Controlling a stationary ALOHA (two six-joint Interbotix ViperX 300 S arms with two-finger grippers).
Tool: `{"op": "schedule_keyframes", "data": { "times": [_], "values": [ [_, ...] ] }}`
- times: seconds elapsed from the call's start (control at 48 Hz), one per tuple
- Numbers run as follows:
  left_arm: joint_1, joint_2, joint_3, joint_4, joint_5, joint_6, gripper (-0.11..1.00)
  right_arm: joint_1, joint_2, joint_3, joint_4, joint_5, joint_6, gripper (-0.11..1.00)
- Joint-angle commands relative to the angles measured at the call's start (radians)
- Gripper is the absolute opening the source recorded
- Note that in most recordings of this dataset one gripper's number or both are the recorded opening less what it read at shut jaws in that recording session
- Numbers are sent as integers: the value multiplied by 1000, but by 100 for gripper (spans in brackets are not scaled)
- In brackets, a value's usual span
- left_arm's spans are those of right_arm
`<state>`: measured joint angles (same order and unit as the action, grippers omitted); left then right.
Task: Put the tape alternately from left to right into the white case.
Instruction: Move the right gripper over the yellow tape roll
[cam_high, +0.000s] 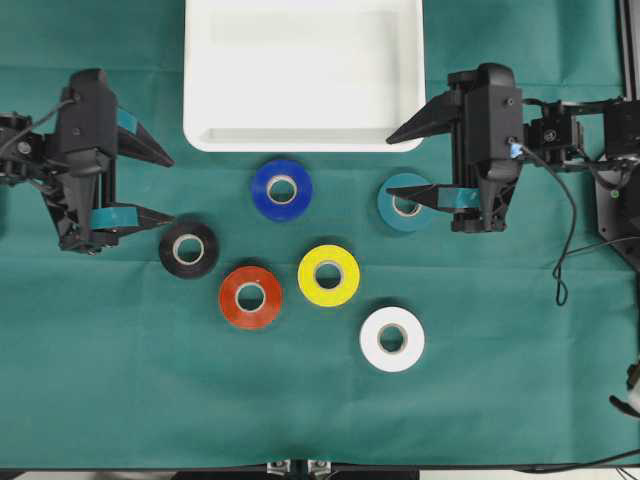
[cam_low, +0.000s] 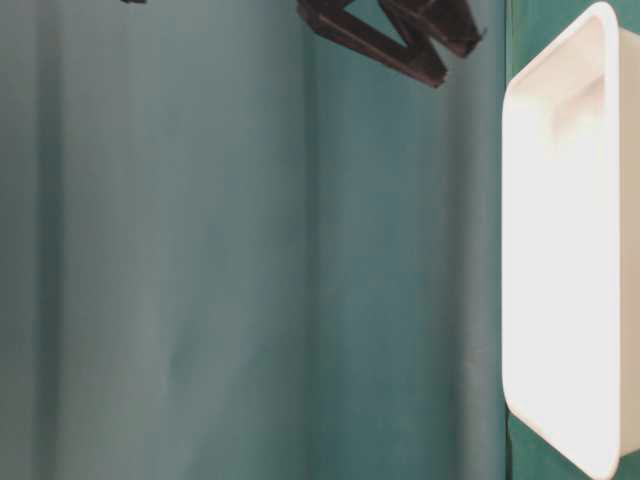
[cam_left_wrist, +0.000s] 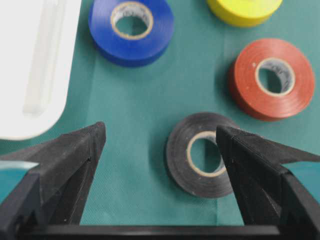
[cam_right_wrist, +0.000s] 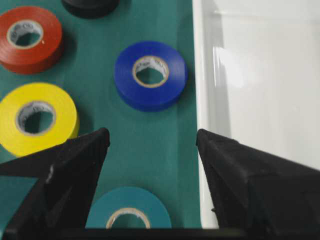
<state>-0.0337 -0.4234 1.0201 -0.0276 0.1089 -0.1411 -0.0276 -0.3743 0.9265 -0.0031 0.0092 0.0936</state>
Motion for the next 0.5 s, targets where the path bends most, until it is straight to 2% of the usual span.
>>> {"op": "schedule_keyframes", "data": {
  "times": [0.0,0.48],
  "values": [
    [-2,8,-29,-2,6,-2,76,-2,9,-25,0,8,0,80],
    [-3,29,-55,-2,72,-26,76,-2,26,-35,0,60,0,80]
  ]
}}
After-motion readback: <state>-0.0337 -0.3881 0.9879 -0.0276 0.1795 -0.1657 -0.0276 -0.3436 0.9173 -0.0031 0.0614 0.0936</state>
